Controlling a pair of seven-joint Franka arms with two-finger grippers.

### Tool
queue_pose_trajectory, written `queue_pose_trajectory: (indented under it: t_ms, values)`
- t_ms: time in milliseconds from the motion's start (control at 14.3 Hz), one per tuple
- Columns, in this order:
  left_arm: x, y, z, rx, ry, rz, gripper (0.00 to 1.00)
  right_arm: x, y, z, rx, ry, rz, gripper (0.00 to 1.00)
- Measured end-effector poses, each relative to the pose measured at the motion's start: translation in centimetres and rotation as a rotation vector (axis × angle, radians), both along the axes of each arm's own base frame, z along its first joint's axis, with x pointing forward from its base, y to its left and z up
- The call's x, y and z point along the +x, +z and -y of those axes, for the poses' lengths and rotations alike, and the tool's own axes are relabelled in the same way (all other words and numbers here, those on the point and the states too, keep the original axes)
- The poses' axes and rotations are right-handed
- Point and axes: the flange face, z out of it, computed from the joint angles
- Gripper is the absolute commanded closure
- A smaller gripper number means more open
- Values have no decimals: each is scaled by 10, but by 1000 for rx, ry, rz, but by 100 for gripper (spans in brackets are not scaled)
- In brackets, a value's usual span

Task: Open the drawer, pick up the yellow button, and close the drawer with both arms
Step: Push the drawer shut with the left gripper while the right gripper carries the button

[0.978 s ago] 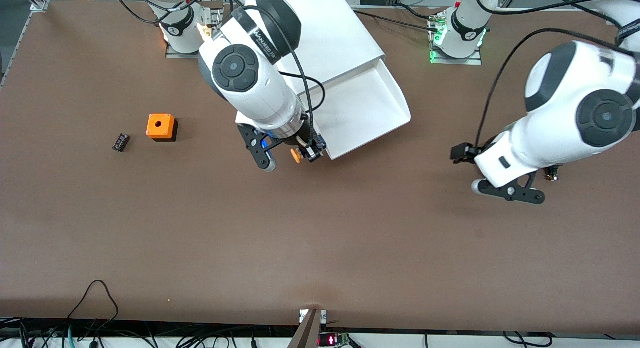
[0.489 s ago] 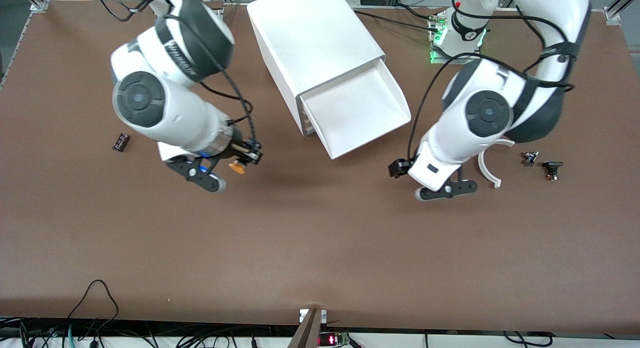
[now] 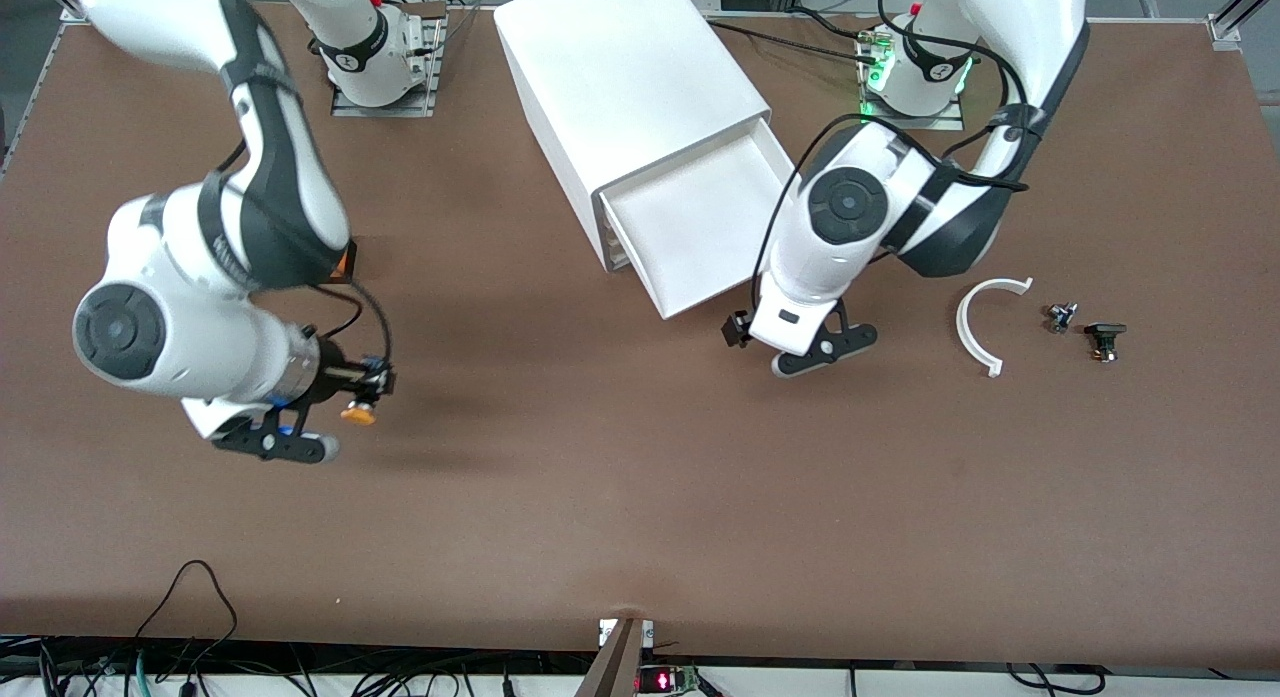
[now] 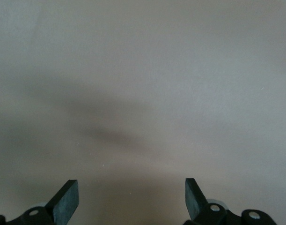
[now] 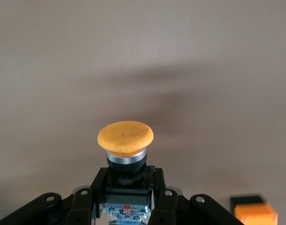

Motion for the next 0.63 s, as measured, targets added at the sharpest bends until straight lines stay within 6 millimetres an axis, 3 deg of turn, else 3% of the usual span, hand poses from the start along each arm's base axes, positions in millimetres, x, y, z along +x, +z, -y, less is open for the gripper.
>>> queue_pose_trajectory:
  t_ms: [349,629]
  values:
    - [-50,-16,44,3,-78,-53,0,4,-102,56,2,70,54,100]
    - [-73,-6,59,29,-115,-91,0,-11,-158,93,-5,92,72,100]
